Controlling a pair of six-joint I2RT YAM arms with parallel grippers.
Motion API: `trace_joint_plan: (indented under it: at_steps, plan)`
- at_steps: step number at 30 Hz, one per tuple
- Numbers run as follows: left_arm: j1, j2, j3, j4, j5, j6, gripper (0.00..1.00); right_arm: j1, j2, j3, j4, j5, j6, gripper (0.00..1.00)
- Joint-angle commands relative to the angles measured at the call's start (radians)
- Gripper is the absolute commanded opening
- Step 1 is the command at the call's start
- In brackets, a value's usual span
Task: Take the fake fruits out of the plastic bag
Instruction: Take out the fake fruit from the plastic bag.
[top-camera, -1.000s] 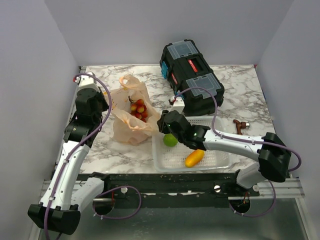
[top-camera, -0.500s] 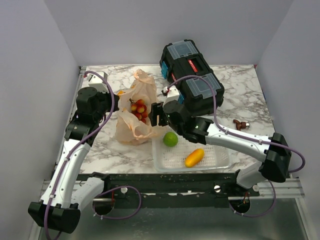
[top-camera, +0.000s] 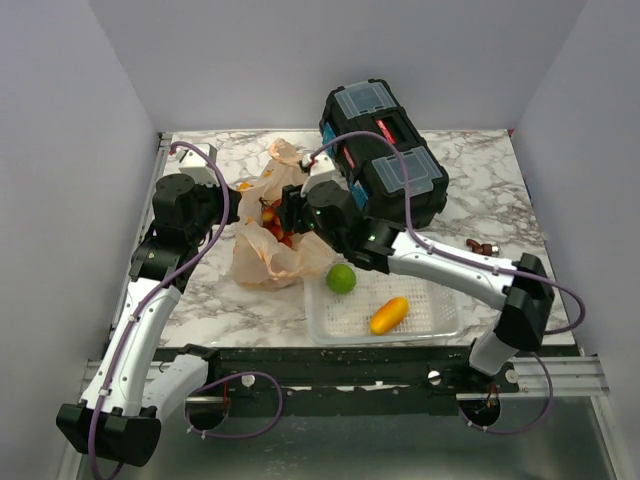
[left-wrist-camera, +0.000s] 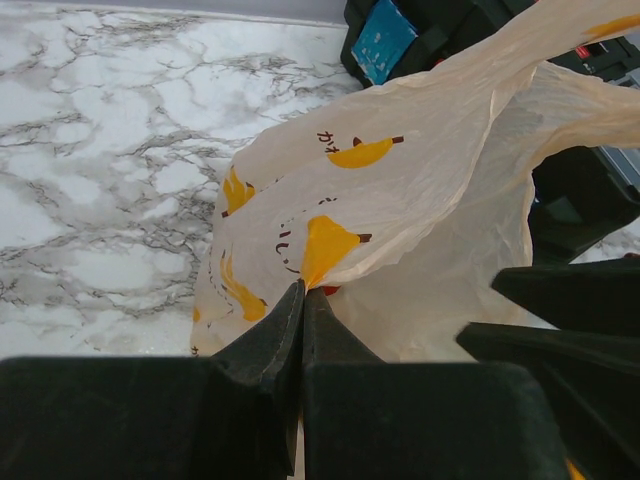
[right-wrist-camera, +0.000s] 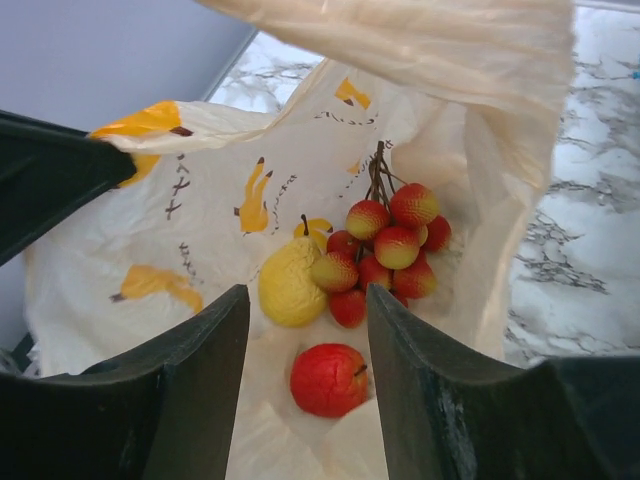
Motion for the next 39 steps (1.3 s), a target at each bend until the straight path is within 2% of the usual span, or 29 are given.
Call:
trace_joint_plan:
  at_steps: [1, 6, 16, 23, 34, 39]
  plan:
    - [0.006, -0.008, 0.017, 0.023, 0.023, 0.014, 0.0, 0.003, 0.15, 0.089, -0.009, 0.019, -0.015, 0.52]
    - [0.005, 0.007, 0.018, 0.023, 0.035, 0.01, 0.0, -0.001, 0.285, 0.166, -0.066, 0.08, 0.007, 0.53]
    - [0.005, 0.06, 0.027, 0.021, 0.069, -0.001, 0.0, -0.009, 0.477, 0.252, -0.139, 0.007, -0.008, 0.87]
    - [0.005, 0.088, 0.023, 0.023, 0.046, 0.011, 0.0, -0.022, 0.573, 0.313, -0.18, -0.03, -0.018, 0.98]
    - [0.005, 0.147, 0.026, 0.017, 0.076, -0.007, 0.0, -0.027, 0.743, 0.396, -0.235, -0.067, 0.008, 1.0]
    - [0.006, 0.161, 0.036, 0.001, 0.079, -0.01, 0.0, -0.027, 0.791, 0.417, -0.242, -0.091, 0.023, 0.91]
